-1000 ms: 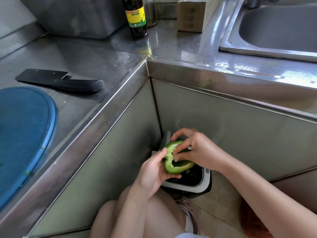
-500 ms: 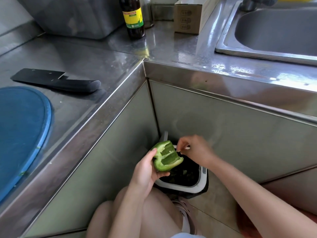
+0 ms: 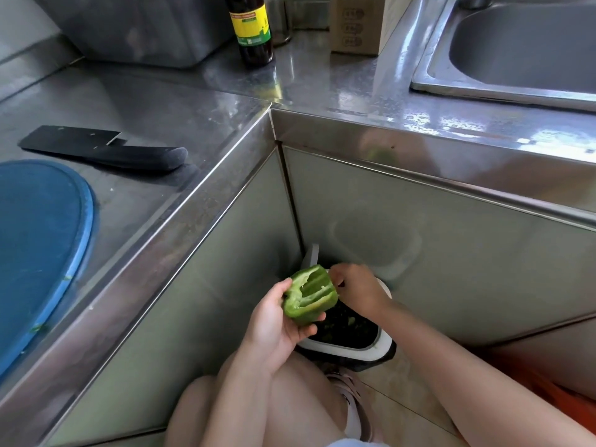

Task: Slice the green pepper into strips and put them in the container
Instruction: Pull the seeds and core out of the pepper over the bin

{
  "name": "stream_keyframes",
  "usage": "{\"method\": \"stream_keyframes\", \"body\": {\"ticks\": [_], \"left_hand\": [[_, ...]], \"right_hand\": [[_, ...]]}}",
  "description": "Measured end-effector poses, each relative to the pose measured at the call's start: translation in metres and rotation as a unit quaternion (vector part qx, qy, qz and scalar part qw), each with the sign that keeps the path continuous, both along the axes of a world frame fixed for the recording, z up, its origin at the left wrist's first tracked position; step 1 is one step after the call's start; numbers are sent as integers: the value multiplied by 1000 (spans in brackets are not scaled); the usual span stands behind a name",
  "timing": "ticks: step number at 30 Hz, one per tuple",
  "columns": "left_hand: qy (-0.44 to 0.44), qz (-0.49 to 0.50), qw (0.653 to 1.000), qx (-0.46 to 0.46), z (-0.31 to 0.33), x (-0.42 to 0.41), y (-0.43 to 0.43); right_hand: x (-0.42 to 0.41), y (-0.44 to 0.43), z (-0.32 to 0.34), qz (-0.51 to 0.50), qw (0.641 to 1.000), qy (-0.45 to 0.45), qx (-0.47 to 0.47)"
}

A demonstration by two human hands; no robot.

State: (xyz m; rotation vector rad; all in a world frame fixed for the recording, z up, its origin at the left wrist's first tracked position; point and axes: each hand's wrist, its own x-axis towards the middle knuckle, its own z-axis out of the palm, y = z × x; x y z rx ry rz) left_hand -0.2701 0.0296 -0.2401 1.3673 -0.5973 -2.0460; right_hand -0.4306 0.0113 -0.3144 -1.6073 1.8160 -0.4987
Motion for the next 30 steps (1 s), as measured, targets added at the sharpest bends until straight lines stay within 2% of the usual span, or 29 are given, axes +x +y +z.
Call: {"method": "stream_keyframes", "body": {"ticks": [6,9,13,18,22,26,30], "left_hand": [[-26,-19,999,-5,-2,-2,-1],[-39,-24,999,-11,-3,-2,0],[-60,-28,998,-21,-2,-5,1],[-64,-52,996,-35,4,-6,5],[-52,-92,994,-31,6,-5,9],[-33,-86,995,-22,6,-4,7],[-24,-81,996,-24,6,-5,7]], "right_hand": [[-7,4,7,7,999,0,-38],[-12,8,22,12,992,16,-126],[-18,16,54,51,964,-36,-258],[-17,18,72,207,941,-24,-268],[-12,19,74,244,921,18,-304],[-6,20,76,260,895,54,-357],[-6,19,74,252,894,60,-365]]}}
